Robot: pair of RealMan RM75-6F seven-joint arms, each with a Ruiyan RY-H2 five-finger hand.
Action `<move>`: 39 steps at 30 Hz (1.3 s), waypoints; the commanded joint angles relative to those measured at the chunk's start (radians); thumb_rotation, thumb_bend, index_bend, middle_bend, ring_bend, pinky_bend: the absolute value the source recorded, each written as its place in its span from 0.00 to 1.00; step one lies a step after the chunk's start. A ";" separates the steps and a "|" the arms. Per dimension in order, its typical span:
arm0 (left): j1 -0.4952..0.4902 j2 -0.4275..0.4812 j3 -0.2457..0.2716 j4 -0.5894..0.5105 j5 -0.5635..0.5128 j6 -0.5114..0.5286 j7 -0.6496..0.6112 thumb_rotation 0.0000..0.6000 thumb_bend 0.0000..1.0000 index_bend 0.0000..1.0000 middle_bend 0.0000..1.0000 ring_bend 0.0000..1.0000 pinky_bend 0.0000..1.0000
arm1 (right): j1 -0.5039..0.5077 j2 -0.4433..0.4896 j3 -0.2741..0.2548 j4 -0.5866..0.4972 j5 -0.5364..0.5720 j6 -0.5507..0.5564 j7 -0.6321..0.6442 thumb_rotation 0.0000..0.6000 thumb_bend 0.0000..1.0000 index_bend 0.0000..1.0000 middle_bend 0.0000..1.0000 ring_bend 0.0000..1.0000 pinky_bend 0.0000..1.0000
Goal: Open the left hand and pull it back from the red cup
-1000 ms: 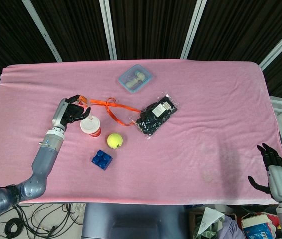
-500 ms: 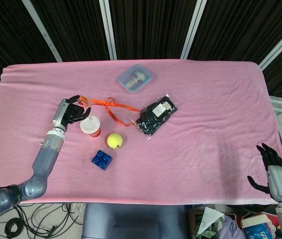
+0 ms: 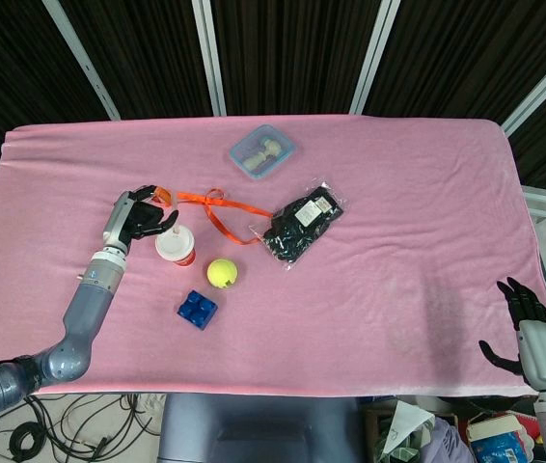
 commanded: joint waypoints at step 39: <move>0.226 0.266 0.322 -0.180 0.613 0.396 0.584 1.00 0.11 0.14 0.13 0.10 0.15 | -0.002 0.000 -0.007 0.004 -0.010 0.005 -0.027 1.00 0.19 0.00 0.00 0.00 0.15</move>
